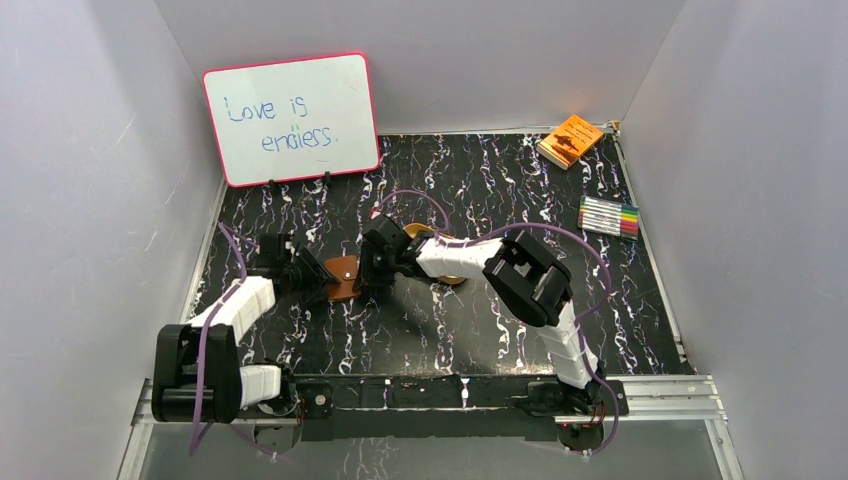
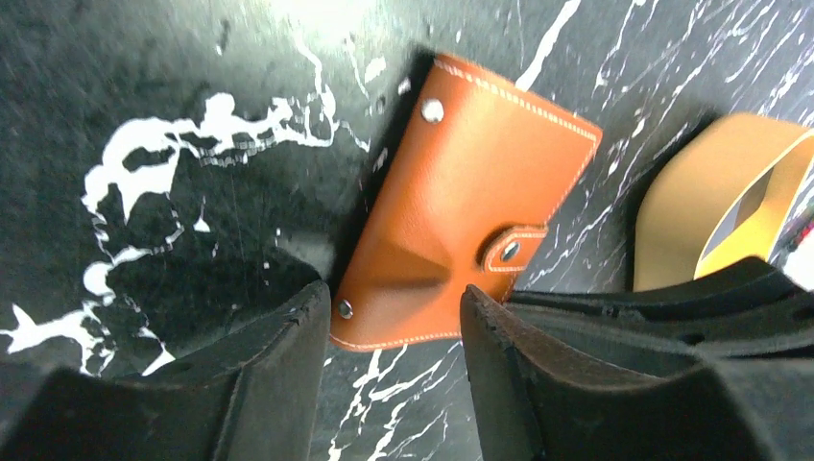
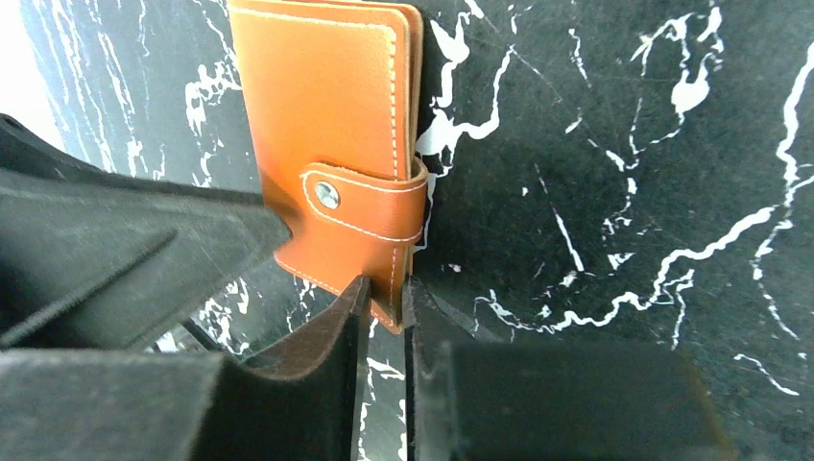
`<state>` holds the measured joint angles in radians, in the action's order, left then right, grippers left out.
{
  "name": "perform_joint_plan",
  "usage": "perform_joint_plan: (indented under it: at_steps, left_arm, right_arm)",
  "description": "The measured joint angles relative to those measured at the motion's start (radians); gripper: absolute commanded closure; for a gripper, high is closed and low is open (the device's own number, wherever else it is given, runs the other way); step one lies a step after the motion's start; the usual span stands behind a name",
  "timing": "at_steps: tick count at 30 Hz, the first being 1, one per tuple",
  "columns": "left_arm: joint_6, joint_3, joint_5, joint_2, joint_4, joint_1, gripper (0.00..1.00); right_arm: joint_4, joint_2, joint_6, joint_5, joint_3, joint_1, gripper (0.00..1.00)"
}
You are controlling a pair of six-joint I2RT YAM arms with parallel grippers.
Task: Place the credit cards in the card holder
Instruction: Move the card holder to the center of the board.
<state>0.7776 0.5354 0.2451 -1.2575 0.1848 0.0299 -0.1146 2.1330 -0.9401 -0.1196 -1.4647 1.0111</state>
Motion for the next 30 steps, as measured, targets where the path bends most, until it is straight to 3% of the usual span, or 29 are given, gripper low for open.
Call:
perform_joint_plan:
  at_steps: [5, 9, 13, 18, 21, 24, 26, 28, 30]
  left_arm:
    - [0.01, -0.05, 0.014, 0.073, 0.021, 0.037, 0.54]
    - [0.048, -0.089, 0.006, 0.159, 0.054, 0.139, 0.55]
    - [0.117, -0.127, 0.007, 0.304, 0.104, 0.235, 0.51]
    - [0.193, -0.134, 0.0, 0.466, 0.164, 0.349, 0.47]
    - [0.243, -0.141, -0.02, 0.48, 0.138, 0.498, 0.45]
    - [0.281, -0.156, -0.052, 0.426, 0.074, 0.631, 0.36]
    - [0.277, -0.145, -0.072, 0.378, 0.068, 0.664, 0.28]
    - [0.262, -0.129, -0.095, 0.333, 0.062, 0.687, 0.1]
    - [0.249, -0.118, -0.131, 0.334, 0.067, 0.693, 0.08]
  right_arm:
    - [0.048, -0.034, -0.005, -0.017, 0.067, 0.002, 0.92]
    - [0.053, -0.121, 0.003, -0.014, 0.181, 0.006, 0.97]
    - [0.033, -0.283, 0.01, 0.002, 0.372, 0.015, 0.98]
    - [-0.044, -0.647, 0.025, 0.059, 0.695, 0.024, 0.98]
    - [-0.09, -0.818, 0.023, 0.085, 0.835, 0.03, 0.94]
    - [-0.096, -0.8, 0.042, 0.096, 0.843, 0.03, 0.84]
    - [-0.103, -0.795, 0.053, 0.103, 0.837, 0.03, 0.77]
    - [-0.129, -0.796, 0.076, 0.126, 0.819, 0.031, 0.7]
    - [-0.151, -0.8, 0.093, 0.144, 0.807, 0.032, 0.61]
